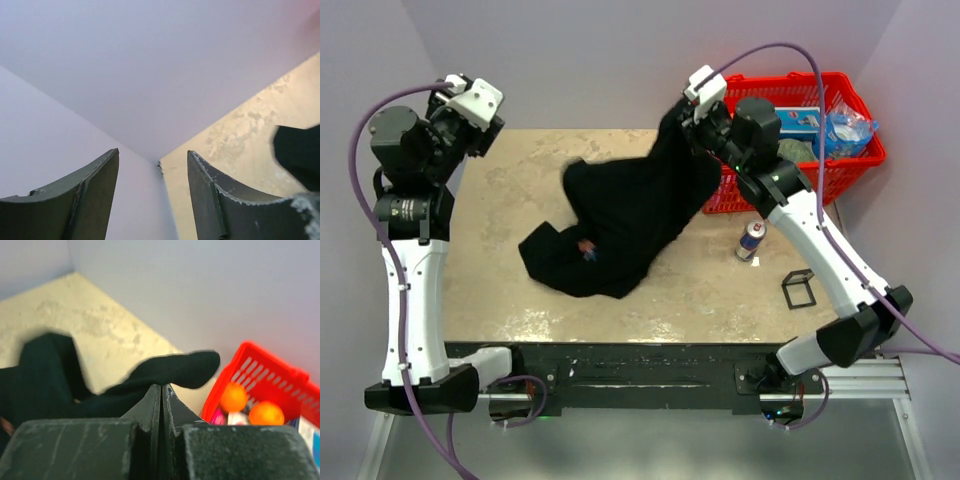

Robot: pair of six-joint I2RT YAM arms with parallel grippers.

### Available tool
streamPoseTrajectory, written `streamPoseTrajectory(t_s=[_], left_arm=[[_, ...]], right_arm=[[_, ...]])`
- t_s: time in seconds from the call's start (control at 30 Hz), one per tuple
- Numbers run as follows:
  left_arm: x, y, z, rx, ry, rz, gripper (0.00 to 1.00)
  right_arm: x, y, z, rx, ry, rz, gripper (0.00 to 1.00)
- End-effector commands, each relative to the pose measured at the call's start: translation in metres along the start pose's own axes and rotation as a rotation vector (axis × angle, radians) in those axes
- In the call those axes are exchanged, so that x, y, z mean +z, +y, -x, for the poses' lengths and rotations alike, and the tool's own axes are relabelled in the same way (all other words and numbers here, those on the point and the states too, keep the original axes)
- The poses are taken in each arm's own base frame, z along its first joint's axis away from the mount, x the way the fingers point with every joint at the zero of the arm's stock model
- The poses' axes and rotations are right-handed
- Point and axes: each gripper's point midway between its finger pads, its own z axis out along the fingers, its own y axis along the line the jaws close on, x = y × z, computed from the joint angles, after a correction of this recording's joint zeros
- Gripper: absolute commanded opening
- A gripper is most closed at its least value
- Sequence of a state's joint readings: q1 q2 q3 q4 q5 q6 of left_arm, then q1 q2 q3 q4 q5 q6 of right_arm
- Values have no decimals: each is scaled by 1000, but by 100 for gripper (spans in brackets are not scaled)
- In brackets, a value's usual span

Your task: Remove the brooch from the garment

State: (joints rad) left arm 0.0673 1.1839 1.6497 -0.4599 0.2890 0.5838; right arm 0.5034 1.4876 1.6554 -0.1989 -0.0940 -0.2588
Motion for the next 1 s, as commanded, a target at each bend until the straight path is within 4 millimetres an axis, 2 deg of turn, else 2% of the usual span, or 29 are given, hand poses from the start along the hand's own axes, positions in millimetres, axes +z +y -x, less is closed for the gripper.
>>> streamPoseTrajectory(t_s=[0.0, 0.07, 0.1, 0.17, 0.2, 0.27, 0.3, 0.37, 0.4, 0.47, 0.5, 0.57, 0.6, 0.67, 0.7, 0.8, 0.87, 0.9, 0.93, 0.97], left_arm=[[35, -58, -79, -152, 148, -143, 62], [46, -87, -100, -215, 171, -238, 61], [57, -107, -127, -264, 225, -284, 61], [69, -134, -143, -351, 247, -376, 61], [81, -158, -163, -392, 287, -447, 62], [94, -185, -174, -454, 291, -537, 62], [106, -207, -189, -494, 318, -593, 62], [120, -226, -196, -558, 320, -652, 63], [134, -255, -200, -573, 338, -714, 64], [146, -276, -203, -602, 357, -757, 65], [156, -295, -207, -610, 361, -788, 66], [163, -318, -212, -631, 393, -814, 66], [171, -327, -222, -643, 412, -818, 67], [178, -338, -222, -698, 422, -837, 67], [180, -349, -231, -726, 444, -857, 67], [179, -370, -232, -776, 459, -916, 65], [178, -388, -239, -745, 487, -947, 62], [171, -396, -246, -749, 545, -972, 57], [169, -401, -252, -734, 575, -982, 52], [173, -408, -258, -735, 597, -1000, 43]], right_arm=[[-19, -6, -20, 45, 49, -63, 0], [-21, -7, -21, 37, 50, -66, 0], [-22, -6, -24, 27, 56, -59, 0], [-24, 1, -28, -41, 60, -6, 0], [-26, 5, -31, -58, 74, 17, 0], [-30, 8, -31, -107, 75, 45, 0], [-31, 7, -31, -113, 78, 43, 0], [-34, 5, -29, -118, 80, 33, 0], [-36, 4, -30, -119, 90, 33, 0], [-38, 4, -28, -121, 92, 32, 0], [-39, 4, -29, -121, 101, 35, 0], [-38, 5, -30, -123, 109, 38, 0], [-38, 4, -33, -125, 120, 40, 0], [-37, 5, -30, -130, 119, 43, 0], [-36, 4, -32, -129, 126, 41, 0], [-32, 2, -34, -131, 133, 34, 0], [-30, 1, -35, -134, 135, 28, 0], [-28, 0, -36, -134, 138, 26, 0], [-26, 0, -37, -134, 138, 24, 0], [-25, -1, -34, -134, 131, 22, 0]])
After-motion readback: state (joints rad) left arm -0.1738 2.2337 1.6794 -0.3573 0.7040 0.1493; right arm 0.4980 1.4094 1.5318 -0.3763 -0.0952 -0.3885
